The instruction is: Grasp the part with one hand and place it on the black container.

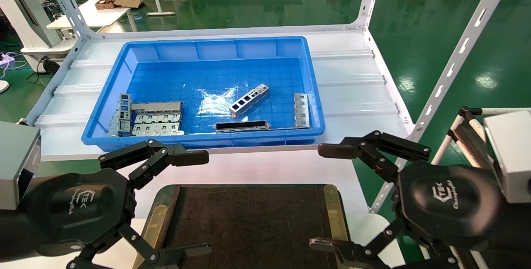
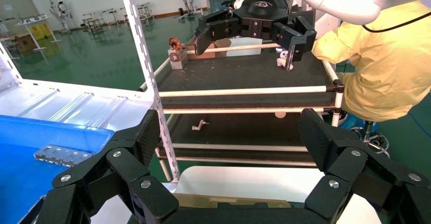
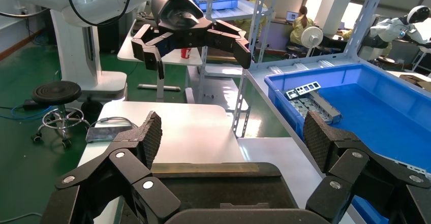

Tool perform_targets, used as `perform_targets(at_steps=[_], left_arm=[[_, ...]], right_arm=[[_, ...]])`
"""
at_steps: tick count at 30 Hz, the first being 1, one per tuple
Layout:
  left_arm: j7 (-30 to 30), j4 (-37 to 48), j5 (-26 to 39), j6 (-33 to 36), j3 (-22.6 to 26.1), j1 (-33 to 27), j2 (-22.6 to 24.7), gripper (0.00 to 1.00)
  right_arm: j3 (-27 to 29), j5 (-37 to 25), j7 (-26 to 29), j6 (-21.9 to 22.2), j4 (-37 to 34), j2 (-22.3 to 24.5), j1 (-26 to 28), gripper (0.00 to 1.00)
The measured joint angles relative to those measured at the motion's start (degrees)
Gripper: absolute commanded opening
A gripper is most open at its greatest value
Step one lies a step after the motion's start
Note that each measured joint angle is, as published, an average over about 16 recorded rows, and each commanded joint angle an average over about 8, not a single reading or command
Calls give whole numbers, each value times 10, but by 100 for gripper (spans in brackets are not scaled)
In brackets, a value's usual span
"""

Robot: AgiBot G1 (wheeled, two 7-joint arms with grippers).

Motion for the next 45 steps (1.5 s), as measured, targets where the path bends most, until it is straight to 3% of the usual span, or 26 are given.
perform_targets(at_steps=[45], left_arm=[[-3,0,26,-22,8,-16,10,100]], right_arm=[[0,0,0,0,0,0,0,100]])
